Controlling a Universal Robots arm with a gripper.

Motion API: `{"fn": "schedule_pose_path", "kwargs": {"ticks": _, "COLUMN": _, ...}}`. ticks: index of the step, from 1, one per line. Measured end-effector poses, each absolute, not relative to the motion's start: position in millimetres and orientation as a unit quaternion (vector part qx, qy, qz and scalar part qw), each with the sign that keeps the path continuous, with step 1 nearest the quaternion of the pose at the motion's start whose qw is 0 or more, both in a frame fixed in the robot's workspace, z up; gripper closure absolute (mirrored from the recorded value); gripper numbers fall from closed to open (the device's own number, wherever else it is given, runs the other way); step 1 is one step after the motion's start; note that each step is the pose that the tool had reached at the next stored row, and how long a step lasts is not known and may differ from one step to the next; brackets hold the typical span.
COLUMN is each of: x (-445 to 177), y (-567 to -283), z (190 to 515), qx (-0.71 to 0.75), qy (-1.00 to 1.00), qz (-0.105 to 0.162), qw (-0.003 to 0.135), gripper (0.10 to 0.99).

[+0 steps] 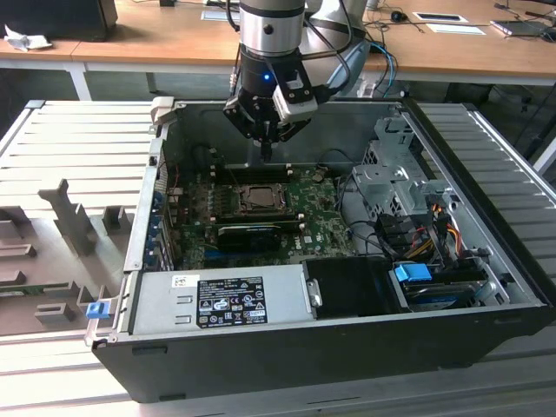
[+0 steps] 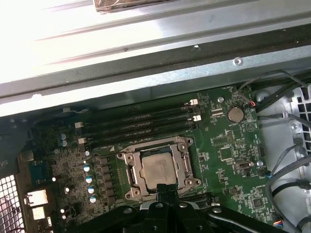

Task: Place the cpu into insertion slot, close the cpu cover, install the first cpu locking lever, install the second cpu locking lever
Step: 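Install the first cpu locking lever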

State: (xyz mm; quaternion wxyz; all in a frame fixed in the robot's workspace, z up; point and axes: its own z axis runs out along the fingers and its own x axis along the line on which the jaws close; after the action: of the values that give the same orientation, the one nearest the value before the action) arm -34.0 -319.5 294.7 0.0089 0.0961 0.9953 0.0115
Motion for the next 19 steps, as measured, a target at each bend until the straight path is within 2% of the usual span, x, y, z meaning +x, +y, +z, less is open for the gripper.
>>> {"fn": "schedule_pose_path", "kwargs": {"ticks": 19, "x": -34.0, "y": -319.5, "z": 294.7, "qx": 0.024, "qy": 1.000, "qz": 0.012, "qw": 0.008, "gripper": 0.980}}
